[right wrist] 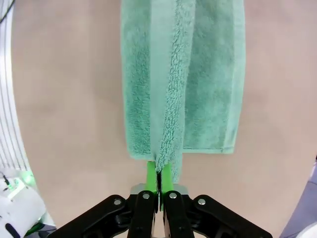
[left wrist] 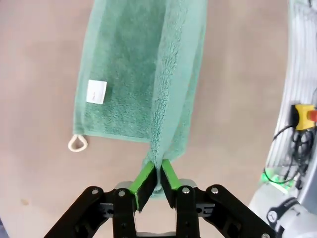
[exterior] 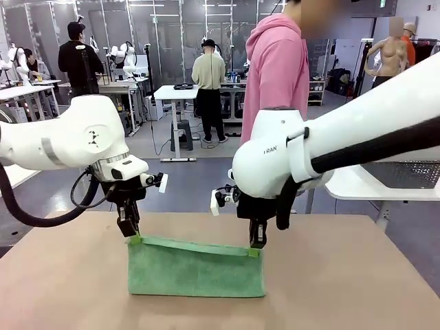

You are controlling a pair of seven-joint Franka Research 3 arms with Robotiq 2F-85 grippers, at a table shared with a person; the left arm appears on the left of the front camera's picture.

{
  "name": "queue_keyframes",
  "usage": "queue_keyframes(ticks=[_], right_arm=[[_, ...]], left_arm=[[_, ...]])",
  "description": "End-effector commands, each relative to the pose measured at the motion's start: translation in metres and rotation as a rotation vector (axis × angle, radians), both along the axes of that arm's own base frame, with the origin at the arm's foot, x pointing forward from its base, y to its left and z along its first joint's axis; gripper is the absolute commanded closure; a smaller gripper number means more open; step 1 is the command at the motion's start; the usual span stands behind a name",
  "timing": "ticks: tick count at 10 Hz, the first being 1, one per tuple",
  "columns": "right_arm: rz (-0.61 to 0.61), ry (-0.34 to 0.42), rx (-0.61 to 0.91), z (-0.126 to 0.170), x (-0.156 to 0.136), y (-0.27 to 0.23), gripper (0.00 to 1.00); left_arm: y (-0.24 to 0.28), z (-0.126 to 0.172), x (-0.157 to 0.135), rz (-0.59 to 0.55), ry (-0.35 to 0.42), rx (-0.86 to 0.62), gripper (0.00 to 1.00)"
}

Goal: Fold the towels and place them in the basket.
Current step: When a person lays out a Towel with hook on the table, fold it in half twice.

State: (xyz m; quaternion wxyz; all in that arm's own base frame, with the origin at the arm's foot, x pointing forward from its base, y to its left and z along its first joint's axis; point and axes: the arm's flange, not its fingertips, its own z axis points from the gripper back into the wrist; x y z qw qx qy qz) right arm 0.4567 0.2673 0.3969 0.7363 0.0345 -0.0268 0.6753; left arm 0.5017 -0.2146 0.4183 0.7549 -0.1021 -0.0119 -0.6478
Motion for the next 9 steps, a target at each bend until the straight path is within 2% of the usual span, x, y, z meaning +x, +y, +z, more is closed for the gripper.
queue_keyframes(ticks=[1, 4, 9], right_arm=[[-0.005, 0.030, -0.023, -0.009, 0.029, 0.006, 1.00], [-0.062, 0.049, -0.052, -0.022, 0.054, 0.004, 1.00], [-0.104, 0.043, -0.076, -0.040, 0.078, 0.007, 1.00]], left_arm=[[-0.009, -0.007, 0.027, -0.052, 0.071, 0.029, 0.94], [-0.014, -0.034, 0.054, -0.045, 0.083, 0.052, 0.94], [-0.025, -0.056, 0.078, 0.080, 0.051, 0.078, 0.94]])
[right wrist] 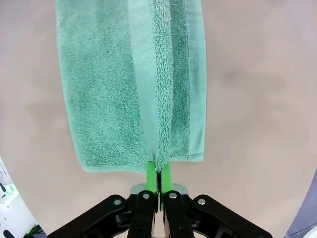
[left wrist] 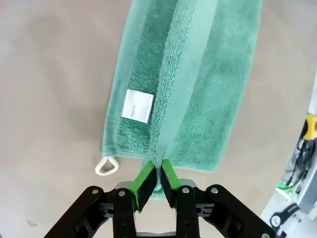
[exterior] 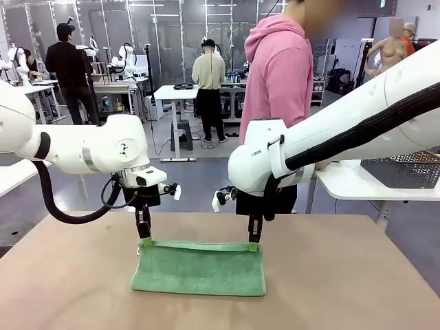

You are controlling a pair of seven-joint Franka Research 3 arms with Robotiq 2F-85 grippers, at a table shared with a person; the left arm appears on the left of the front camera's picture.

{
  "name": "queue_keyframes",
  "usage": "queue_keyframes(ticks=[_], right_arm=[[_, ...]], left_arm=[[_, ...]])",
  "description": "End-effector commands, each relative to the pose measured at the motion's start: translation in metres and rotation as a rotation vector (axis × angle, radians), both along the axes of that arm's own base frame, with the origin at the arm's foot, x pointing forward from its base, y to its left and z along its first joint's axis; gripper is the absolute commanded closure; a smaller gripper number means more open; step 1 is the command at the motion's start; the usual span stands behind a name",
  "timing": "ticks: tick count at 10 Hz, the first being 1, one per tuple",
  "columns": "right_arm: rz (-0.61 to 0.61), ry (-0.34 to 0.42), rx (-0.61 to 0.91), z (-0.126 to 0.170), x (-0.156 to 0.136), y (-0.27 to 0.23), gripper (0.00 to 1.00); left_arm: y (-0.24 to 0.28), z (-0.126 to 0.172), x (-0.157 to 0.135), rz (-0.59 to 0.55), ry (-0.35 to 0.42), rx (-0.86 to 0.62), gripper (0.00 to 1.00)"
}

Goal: Fold the towels and place them in the basket.
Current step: When a person lays out a Towel with hook on the table, fold it in half twice.

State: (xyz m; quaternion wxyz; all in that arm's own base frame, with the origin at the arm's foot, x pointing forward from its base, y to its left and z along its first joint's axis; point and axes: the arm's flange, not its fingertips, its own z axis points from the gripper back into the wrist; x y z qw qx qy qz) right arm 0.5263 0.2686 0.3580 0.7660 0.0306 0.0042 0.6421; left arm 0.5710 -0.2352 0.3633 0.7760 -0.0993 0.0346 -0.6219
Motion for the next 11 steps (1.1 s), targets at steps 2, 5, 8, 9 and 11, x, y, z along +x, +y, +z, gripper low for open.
queue_keyframes(ticks=[2, 5, 8, 9, 11], right_arm=[[-0.022, 0.014, -0.031, -0.005, 0.016, 0.009, 1.00], [-0.044, -0.030, -0.056, -0.008, 0.014, 0.009, 0.44], [-0.077, -0.103, -0.107, -0.004, 0.010, 0.004, 0.36], [-0.084, -0.118, -0.096, -0.001, 0.007, 0.002, 0.00], [-0.107, -0.132, -0.076, 0.008, -0.005, -0.002, 0.00]], left_arm=[[-0.008, -0.005, 0.012, 0.033, -0.026, 0.001, 0.94], [-0.006, -0.009, 0.012, 0.075, -0.022, 0.013, 0.24], [-0.002, 0.000, 0.003, 0.096, -0.080, 0.036, 0.00], [-0.001, 0.006, -0.002, 0.105, -0.105, 0.031, 0.00], [0.002, 0.017, -0.021, 0.134, -0.127, -0.011, 0.00]])
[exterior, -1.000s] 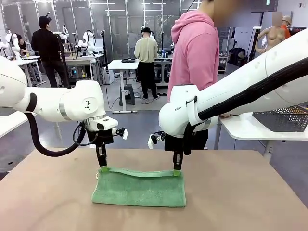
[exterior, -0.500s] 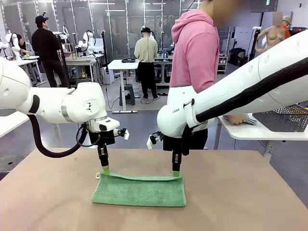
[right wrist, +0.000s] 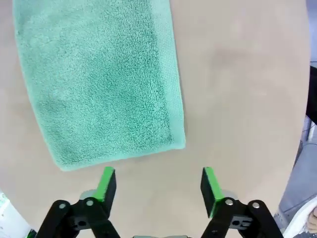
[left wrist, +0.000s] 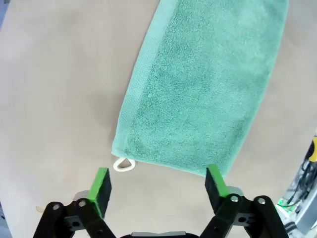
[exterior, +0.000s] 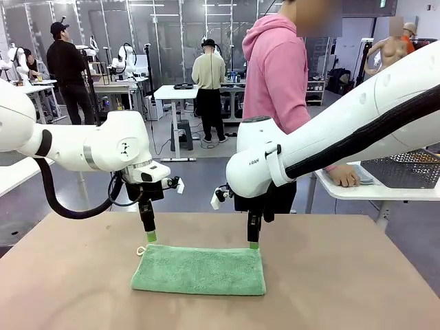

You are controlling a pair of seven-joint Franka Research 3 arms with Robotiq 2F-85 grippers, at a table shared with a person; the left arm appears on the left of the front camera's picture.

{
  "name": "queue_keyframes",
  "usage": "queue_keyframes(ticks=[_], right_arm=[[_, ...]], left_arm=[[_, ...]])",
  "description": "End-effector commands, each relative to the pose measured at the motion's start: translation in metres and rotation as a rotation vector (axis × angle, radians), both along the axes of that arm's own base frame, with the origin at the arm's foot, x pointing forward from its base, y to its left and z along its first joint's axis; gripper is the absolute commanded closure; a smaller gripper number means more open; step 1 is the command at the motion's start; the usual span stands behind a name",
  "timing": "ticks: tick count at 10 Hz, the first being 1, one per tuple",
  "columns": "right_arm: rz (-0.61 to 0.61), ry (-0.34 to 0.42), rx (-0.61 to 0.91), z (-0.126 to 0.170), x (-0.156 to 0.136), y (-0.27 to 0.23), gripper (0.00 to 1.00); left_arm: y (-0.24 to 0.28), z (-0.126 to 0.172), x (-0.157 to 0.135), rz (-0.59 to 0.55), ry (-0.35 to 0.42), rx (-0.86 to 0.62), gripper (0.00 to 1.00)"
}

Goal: Fold the towels and place them in the basket.
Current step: When a person lays out a Towel with hook on the table, fold it in half twice.

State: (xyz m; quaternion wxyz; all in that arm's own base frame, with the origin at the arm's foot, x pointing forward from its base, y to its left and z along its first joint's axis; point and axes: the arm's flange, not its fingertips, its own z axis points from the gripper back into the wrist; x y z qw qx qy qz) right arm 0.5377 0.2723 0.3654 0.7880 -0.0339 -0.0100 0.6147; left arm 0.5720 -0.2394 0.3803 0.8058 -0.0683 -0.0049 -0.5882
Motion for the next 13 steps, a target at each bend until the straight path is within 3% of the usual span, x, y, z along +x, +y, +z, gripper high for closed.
queue_keyframes(ticks=[1, 3, 5, 7, 8, 9, 10, 11, 13], right_arm=[[-0.101, -0.035, 0.034, 0.007, -0.026, -0.010, 0.00], [-0.378, -0.060, 0.109, 0.026, -0.054, -0.015, 0.00], [-0.612, -0.110, 0.119, 0.037, -0.088, -0.016, 0.00], [-0.760, -0.147, 0.142, 0.030, -0.108, -0.016, 0.00], [-0.851, -0.149, 0.172, 0.024, -0.111, -0.018, 0.00], [-0.882, -0.136, 0.219, 0.020, -0.115, -0.021, 0.00], [-0.755, -0.123, 0.293, 0.024, -0.130, -0.021, 0.00], [-0.826, -0.109, 0.180, 0.030, -0.110, -0.025, 0.00], [-0.826, -0.109, 0.180, 0.030, -0.110, -0.025, 0.00]], left_arm=[[0.006, 0.003, -0.034, 0.071, -0.041, -0.041, 0.00], [0.004, 0.019, -0.067, 0.249, -0.005, -0.044, 0.00], [0.005, 0.049, -0.121, 0.430, -0.029, -0.109, 0.00], [0.012, 0.071, -0.166, 0.607, -0.073, -0.115, 0.00], [0.015, 0.077, -0.183, 0.613, -0.111, -0.124, 0.00], [0.016, 0.079, -0.195, 0.620, -0.145, -0.123, 0.00], [0.015, 0.075, -0.207, 0.518, -0.160, -0.152, 0.00], [0.016, 0.086, -0.182, 0.607, -0.082, -0.132, 0.00], [0.016, 0.086, -0.182, 0.607, -0.082, -0.132, 0.00]])
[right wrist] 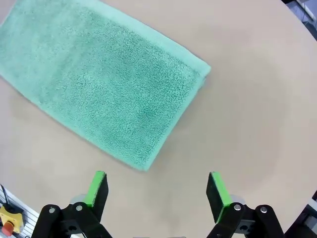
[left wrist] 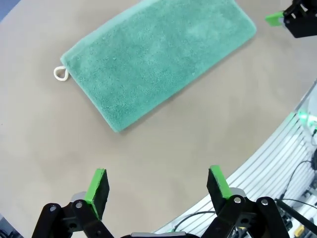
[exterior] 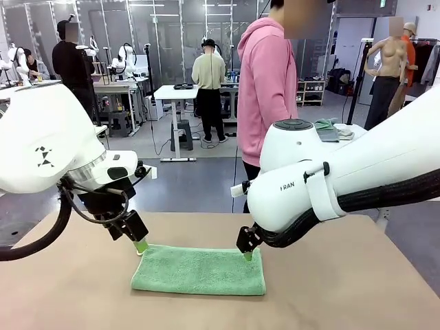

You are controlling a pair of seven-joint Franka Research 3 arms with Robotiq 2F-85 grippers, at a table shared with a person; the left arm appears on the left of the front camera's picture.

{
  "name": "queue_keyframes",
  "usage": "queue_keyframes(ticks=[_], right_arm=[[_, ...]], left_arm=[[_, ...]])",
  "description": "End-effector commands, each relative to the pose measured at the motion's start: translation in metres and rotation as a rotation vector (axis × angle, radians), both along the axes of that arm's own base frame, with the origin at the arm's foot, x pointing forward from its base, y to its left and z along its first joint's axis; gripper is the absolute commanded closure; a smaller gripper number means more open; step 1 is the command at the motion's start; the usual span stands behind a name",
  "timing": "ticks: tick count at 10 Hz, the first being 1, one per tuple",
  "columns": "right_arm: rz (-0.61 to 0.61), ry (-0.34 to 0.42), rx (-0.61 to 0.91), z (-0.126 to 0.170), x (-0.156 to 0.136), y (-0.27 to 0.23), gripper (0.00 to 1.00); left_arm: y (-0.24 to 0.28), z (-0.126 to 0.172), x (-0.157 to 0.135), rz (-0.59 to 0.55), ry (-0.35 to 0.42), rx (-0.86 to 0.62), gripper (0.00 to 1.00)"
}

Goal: Fold the towels and place them in the basket.
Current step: When a person lays out a Towel with hook on the table, fold it in half twice.

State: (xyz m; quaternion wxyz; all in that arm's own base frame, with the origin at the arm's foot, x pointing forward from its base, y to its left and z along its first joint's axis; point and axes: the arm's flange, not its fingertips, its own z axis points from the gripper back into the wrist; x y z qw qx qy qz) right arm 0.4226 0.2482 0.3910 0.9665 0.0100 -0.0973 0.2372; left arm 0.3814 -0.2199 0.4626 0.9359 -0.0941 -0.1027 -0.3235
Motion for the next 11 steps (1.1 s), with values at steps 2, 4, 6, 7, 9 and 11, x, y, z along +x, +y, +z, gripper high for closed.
queue_keyframes(ticks=[2, 4, 6, 7, 9, 11], right_arm=[[0.000, 0.000, 0.000, 0.000, 0.000, 0.000, 0.00], [-0.224, 0.048, 0.104, -0.018, 0.007, -0.002, 0.00], [-0.385, 0.081, 0.161, -0.039, 0.017, -0.005, 0.00], [-0.450, 0.088, 0.171, -0.047, 0.021, -0.004, 0.00], [-0.548, 0.085, 0.178, -0.065, 0.028, 0.003, 0.00], [-0.619, 0.088, 0.179, -0.085, 0.035, 0.006, 0.00]], left_arm=[[0.000, 0.000, 0.000, 0.000, 0.000, 0.000, 0.00], [0.010, 0.070, -0.016, -0.058, -0.128, -0.078, 0.00], [0.036, 0.129, -0.049, -0.114, -0.126, -0.078, 0.00], [0.048, 0.152, -0.066, -0.142, -0.123, -0.081, 0.00], [0.077, 0.196, -0.098, -0.156, -0.179, -0.101, 0.00], [0.111, 0.222, -0.119, -0.116, -0.225, -0.109, 0.00]])
